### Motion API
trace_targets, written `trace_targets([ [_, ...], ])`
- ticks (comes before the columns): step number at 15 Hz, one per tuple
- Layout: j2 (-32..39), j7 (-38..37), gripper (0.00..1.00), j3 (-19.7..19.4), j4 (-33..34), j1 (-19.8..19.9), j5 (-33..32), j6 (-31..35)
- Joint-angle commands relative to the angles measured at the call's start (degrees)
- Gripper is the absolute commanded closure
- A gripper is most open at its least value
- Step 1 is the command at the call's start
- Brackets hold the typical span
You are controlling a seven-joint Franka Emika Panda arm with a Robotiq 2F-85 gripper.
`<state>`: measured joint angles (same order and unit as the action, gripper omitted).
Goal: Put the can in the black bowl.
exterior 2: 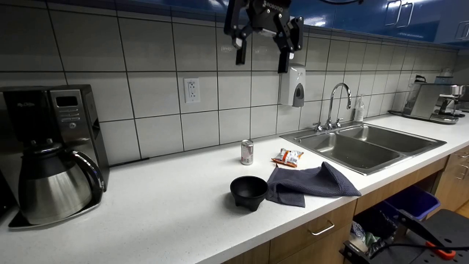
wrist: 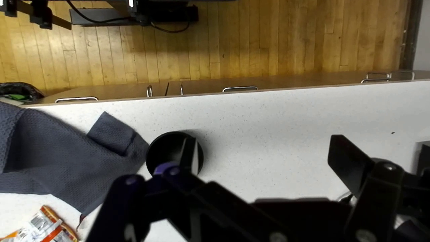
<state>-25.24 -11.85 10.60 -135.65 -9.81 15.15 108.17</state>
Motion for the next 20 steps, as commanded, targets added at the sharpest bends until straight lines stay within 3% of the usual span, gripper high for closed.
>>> trace_targets([
  [1,2.09,-4.85,0.00,2.04,-2.76,1.68,-3.52,5.52],
  [6,9.11,-10.08,0.00,2.21,-4.58,2.89,-8.87,15.00],
  [13,23.46,-17.99,0.00,0.63,-0.55,4.40,-17.30,24.31],
  [20,38.36,-24.41,0.00,-4.01,8.89,2.34,-21.95,25.70],
])
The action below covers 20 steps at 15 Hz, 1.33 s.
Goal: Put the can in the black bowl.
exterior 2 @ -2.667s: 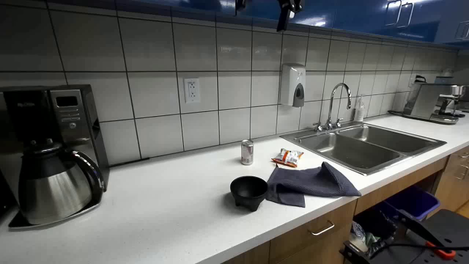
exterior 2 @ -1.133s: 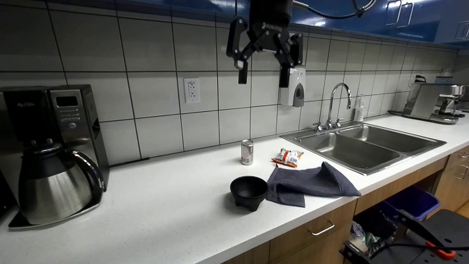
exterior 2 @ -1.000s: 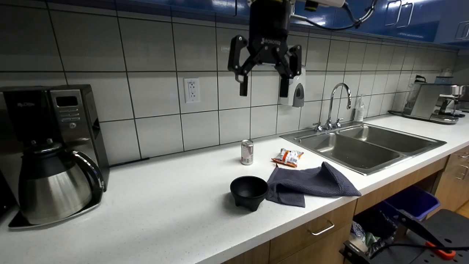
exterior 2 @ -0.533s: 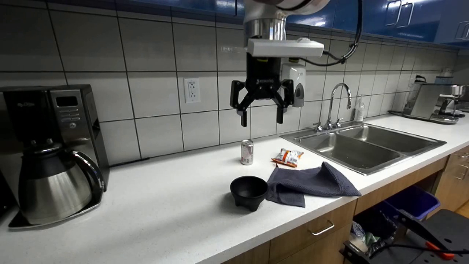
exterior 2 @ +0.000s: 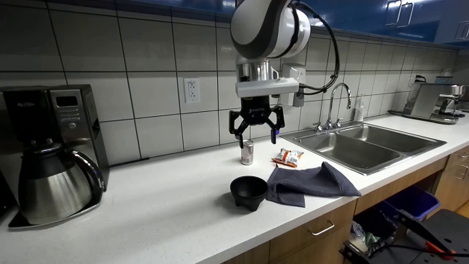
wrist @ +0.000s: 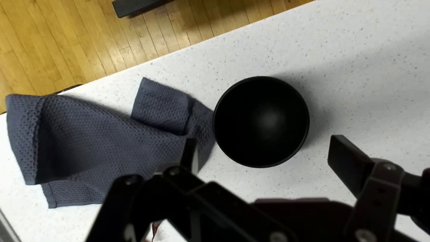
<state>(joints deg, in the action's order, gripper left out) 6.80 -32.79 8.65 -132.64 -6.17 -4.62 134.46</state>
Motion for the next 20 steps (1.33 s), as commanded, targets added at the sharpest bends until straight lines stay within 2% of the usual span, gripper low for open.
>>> trace_targets([
  [1,8.27,-3.75,0.00,-2.88,7.54,-1.66,-2.15,-0.65],
  [9,20.16,-4.47,0.00,-8.86,20.96,-4.29,-1.05,-1.21],
  [20,33.11,-6.50,0.00,-14.74,37.16,-3.17,1.62,-3.26],
])
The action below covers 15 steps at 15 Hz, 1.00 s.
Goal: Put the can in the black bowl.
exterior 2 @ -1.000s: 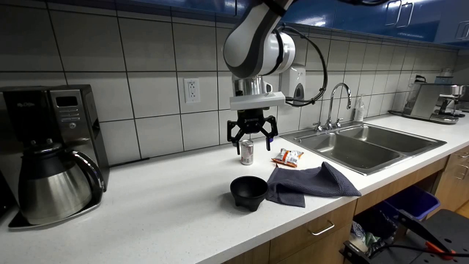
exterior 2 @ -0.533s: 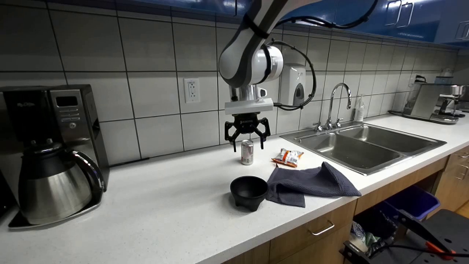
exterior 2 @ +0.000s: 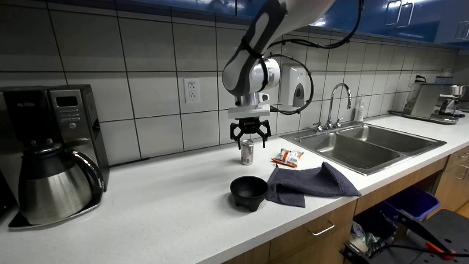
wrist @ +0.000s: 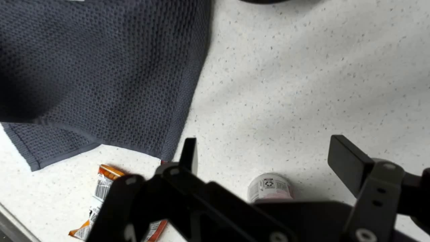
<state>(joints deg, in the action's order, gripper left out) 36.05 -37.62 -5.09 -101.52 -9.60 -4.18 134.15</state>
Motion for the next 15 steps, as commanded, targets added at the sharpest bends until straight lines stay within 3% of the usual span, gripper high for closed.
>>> trace_targets([
  [1,4.85,-1.84,0.00,-1.32,7.31,0.37,1.48,-3.21],
  [15,16.34,-3.40,0.00,-2.50,24.45,1.68,4.76,-7.41],
])
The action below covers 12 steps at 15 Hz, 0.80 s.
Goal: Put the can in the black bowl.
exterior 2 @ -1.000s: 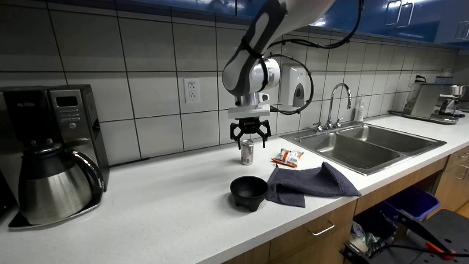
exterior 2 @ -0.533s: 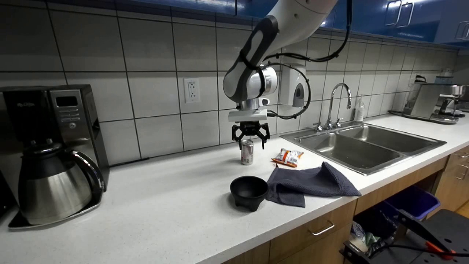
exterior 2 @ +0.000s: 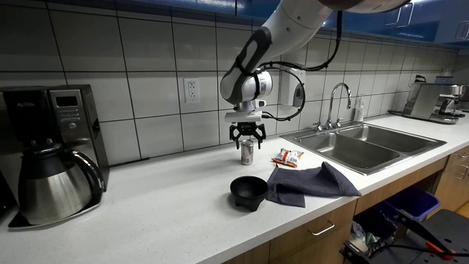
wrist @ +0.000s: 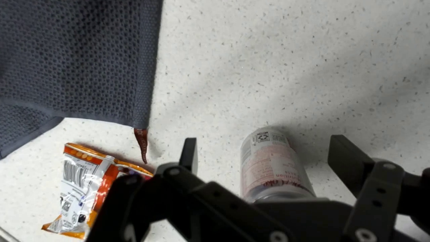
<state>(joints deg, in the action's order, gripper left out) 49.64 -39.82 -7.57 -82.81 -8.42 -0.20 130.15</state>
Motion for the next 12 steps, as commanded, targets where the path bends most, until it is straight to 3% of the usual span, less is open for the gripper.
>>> trace_targets([
  [1,3.37,-1.38,0.00,-0.05,6.84,0.60,0.88,-3.82],
  [12,9.94,-2.54,0.00,-0.04,17.33,1.85,1.04,-9.50],
])
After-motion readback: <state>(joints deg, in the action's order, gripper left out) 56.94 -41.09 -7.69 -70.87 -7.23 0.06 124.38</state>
